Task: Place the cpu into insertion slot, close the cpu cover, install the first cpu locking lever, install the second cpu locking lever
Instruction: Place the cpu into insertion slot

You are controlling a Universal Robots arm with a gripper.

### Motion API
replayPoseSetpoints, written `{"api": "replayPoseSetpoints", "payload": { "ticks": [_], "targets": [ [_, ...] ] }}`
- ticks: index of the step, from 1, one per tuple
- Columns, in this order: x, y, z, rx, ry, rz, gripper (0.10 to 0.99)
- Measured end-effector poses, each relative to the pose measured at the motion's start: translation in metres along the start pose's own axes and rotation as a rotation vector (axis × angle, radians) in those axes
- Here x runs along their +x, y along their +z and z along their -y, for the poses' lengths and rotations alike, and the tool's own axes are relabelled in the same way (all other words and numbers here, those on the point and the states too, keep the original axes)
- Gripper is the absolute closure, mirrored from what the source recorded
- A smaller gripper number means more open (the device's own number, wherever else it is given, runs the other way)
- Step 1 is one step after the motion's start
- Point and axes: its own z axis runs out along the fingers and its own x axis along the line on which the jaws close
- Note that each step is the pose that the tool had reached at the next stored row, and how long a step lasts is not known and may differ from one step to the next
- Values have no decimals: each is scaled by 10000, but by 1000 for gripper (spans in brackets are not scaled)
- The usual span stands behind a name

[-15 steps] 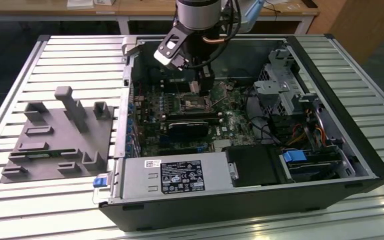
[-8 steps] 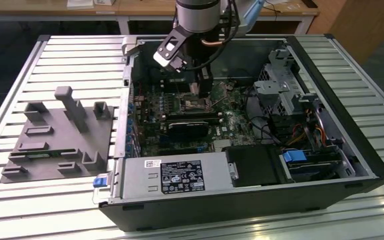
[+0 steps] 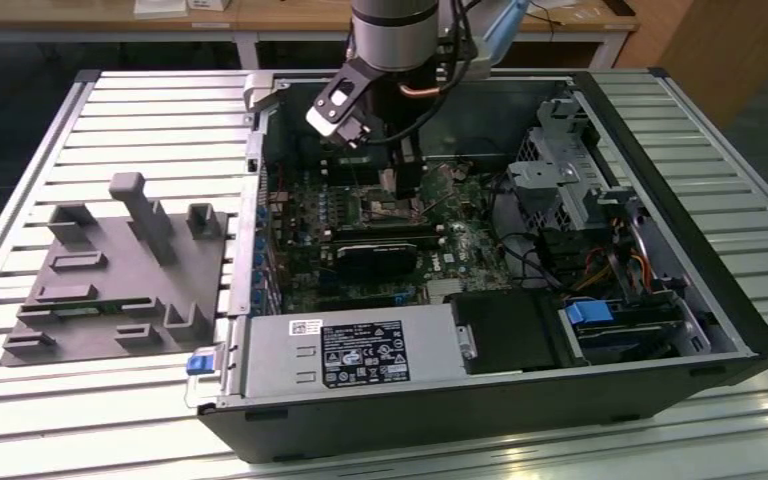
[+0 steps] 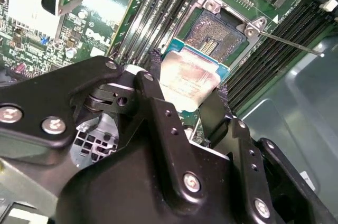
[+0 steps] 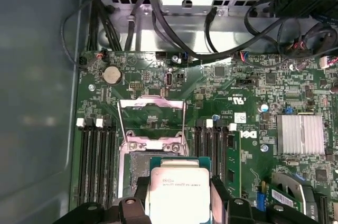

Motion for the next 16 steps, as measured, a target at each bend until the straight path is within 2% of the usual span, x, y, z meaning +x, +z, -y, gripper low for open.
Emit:
{"api": "replayPoseSetpoints", "payload": {
  "ticks": [5,7,16],
  "targets": [
    [35,51,11,-14,-47,374,549],
    [53,79,15,-15,-60,475,549],
    [124,178,30,-16,-80,489,549]
  ]
}}
